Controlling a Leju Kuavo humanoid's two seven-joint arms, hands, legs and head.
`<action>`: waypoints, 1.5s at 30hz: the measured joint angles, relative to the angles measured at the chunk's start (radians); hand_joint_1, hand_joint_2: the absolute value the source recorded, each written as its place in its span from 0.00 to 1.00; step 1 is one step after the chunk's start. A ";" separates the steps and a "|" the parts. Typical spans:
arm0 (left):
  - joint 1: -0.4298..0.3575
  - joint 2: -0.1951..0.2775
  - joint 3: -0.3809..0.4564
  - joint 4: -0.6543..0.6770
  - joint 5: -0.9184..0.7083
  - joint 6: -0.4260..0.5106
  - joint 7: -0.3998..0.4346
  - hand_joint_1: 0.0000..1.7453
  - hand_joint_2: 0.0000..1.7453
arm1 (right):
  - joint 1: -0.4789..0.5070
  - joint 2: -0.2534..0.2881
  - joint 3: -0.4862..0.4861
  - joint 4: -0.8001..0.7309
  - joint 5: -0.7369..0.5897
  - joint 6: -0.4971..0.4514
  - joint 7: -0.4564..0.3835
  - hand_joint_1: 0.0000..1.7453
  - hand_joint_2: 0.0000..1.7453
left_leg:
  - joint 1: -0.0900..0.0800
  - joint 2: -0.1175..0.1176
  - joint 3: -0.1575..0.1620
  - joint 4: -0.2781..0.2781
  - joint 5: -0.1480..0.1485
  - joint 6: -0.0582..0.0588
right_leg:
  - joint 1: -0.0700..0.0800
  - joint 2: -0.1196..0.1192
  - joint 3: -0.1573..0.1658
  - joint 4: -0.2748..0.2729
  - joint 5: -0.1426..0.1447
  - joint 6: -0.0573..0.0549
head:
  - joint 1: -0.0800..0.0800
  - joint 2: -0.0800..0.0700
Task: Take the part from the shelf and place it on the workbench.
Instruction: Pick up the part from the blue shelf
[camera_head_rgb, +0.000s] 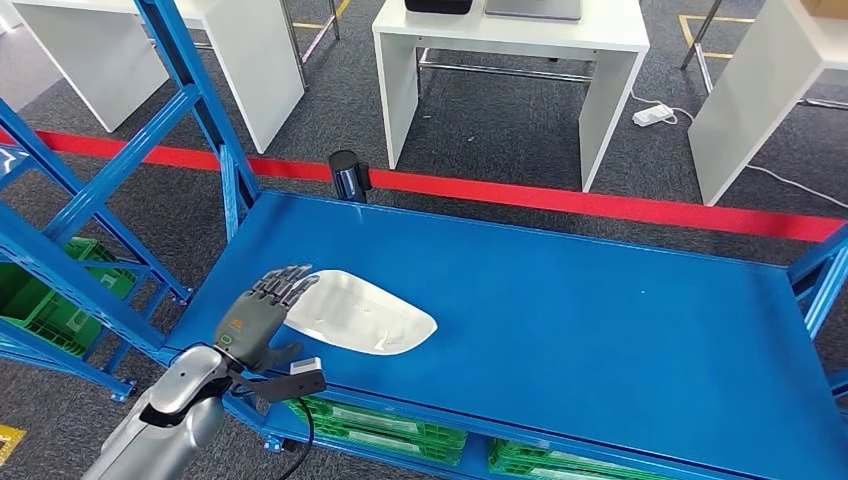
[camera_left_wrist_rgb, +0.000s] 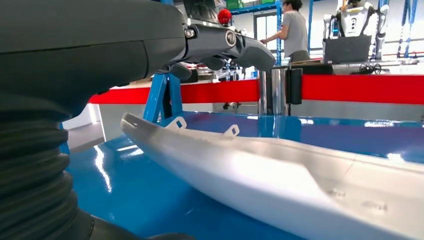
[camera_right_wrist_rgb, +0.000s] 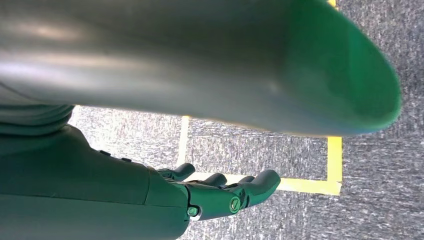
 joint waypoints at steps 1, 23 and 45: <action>-0.007 0.000 -0.004 0.011 -0.003 0.008 -0.002 0.00 1.00 | 0.000 0.000 0.000 0.000 0.000 0.000 0.001 0.00 0.00 | 0.000 0.000 0.000 0.000 0.000 0.000 | 0.000 0.000 0.000 0.000 0.000 0.000 | 0.000 0.000; -0.116 -0.050 -0.079 0.167 -0.051 0.127 0.003 0.00 1.00 | 0.000 0.000 0.000 0.000 0.019 0.000 -0.011 0.00 0.00 | 0.000 0.000 0.000 0.000 0.000 0.000 | 0.000 0.000 0.002 -0.002 0.001 0.002 | 0.000 0.000; -0.212 -0.165 -0.112 0.366 0.044 0.149 -0.050 0.00 1.00 | -0.001 0.000 0.000 0.000 0.036 0.000 0.003 0.00 0.00 | 0.000 0.000 0.000 0.000 0.000 0.000 | 0.000 0.000 0.002 -0.002 0.002 0.003 | 0.000 0.000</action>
